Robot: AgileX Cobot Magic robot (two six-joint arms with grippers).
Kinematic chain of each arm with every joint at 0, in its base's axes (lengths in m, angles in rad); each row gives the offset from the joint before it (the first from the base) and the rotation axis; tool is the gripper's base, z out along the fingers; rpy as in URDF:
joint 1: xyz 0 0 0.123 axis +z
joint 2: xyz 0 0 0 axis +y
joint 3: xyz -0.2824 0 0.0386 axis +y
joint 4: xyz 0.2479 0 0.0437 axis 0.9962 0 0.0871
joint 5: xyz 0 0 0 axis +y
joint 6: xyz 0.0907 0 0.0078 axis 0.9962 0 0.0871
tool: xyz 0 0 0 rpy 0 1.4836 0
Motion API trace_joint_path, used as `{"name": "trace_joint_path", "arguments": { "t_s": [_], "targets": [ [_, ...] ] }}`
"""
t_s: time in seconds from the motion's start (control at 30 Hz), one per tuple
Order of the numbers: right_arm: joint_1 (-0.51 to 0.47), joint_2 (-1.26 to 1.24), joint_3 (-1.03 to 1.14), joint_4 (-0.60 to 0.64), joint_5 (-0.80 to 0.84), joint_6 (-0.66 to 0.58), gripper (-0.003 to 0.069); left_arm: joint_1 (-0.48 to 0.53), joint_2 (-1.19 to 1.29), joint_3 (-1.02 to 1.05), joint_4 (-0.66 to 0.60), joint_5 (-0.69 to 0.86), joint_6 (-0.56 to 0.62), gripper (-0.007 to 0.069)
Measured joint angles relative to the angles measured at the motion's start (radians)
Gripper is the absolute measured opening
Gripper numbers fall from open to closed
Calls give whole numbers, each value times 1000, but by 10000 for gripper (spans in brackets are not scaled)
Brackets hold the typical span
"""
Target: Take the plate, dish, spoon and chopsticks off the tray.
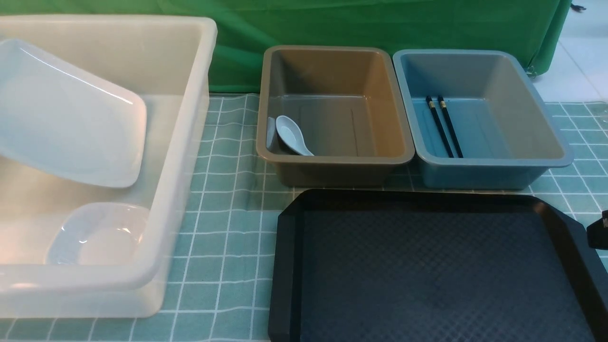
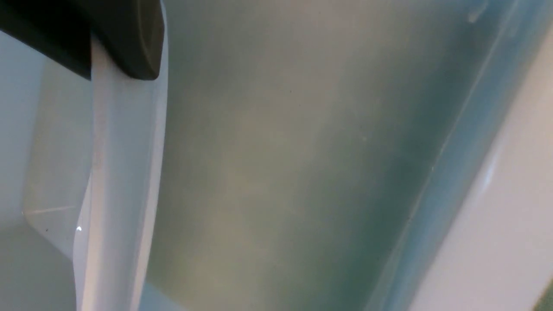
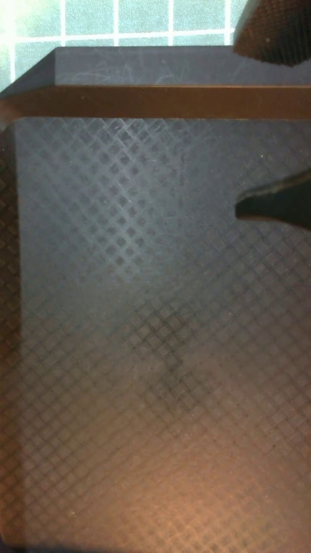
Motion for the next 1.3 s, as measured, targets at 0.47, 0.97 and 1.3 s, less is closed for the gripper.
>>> {"name": "trace_joint_path", "arguments": {
  "t_s": [0.47,0.97,1.3],
  "targets": [
    [0,0,0,0,0,27,449,0,59,-51,21,-28,17,66],
    [0,0,0,0,0,30,449,0,52,-67,61,-40,-3,332],
    [0,0,-163,0,106,1,265,-44,-111,-143,-73,164,4,21]
  ]
}}
